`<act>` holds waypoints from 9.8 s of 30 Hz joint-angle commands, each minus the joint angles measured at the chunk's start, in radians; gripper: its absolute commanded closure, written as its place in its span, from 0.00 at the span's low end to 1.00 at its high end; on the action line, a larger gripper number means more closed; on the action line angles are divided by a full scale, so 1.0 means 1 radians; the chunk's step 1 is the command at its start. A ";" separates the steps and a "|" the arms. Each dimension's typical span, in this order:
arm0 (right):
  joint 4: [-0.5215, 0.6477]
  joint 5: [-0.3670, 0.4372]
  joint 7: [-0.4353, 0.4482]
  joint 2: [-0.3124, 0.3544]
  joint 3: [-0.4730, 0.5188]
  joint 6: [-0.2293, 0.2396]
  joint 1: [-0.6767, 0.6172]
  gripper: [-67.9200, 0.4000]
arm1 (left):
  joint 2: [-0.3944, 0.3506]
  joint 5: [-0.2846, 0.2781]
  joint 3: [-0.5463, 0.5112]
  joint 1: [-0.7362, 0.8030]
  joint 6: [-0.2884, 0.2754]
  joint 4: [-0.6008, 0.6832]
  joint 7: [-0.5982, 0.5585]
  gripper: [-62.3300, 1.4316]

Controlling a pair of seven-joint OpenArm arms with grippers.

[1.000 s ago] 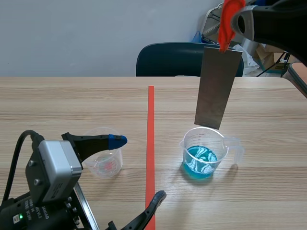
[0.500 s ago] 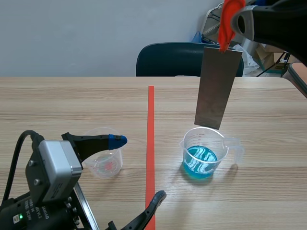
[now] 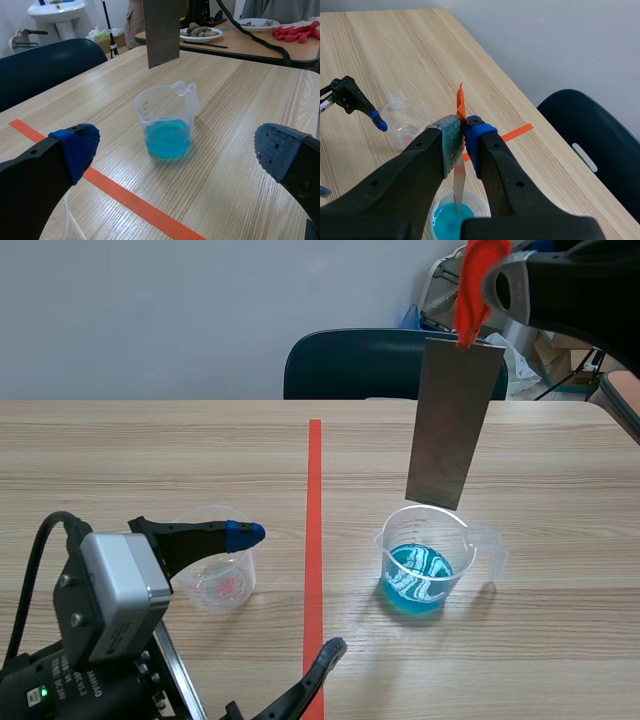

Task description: Do the redox reaction experiment

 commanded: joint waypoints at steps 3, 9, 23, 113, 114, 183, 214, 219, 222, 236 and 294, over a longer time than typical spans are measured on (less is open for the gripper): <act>0.010 0.011 0.011 0.018 0.009 0.006 0.006 0.98 | 0.005 -0.009 -0.003 -0.003 0.001 0.009 -0.015 0.00; 0.010 0.011 0.012 0.018 0.009 0.006 0.006 0.98 | 0.005 -0.009 -0.003 -0.003 0.001 0.009 -0.015 0.00; 0.010 0.011 0.012 0.018 0.009 0.006 0.006 0.98 | 0.005 -0.009 -0.003 -0.003 0.001 0.009 -0.015 0.00; 0.010 0.011 0.016 0.016 0.009 0.006 0.006 0.98 | 0.200 -0.291 0.274 -0.288 0.207 0.045 0.365 0.94; 0.010 0.011 0.016 0.016 0.009 0.006 0.006 0.99 | 0.205 -0.292 0.274 -0.288 0.207 0.045 0.365 0.94; 0.010 0.011 0.016 0.016 0.009 0.006 0.007 0.98 | -0.330 -0.098 -0.526 0.770 0.203 0.175 -0.471 0.00; 0.010 0.011 0.019 0.016 0.009 0.006 0.007 0.98 | -0.328 -0.064 -0.525 0.834 0.203 0.175 -0.522 0.00; 0.010 0.011 0.019 0.016 0.009 0.006 0.007 0.99 | -0.328 -0.065 -0.525 0.831 0.203 0.175 -0.520 0.00; 0.010 0.011 0.019 0.016 0.009 0.006 0.007 0.99 | -0.328 -0.065 -0.525 0.830 0.203 0.175 -0.519 0.00; 0.010 0.011 0.019 0.016 0.009 0.006 0.007 0.98 | -0.328 -0.064 -0.525 0.830 0.203 0.175 -0.519 0.00; 0.010 0.010 -0.026 0.016 -0.128 0.006 0.140 0.98 | -0.328 -0.064 -0.525 0.828 0.203 0.174 -0.505 0.00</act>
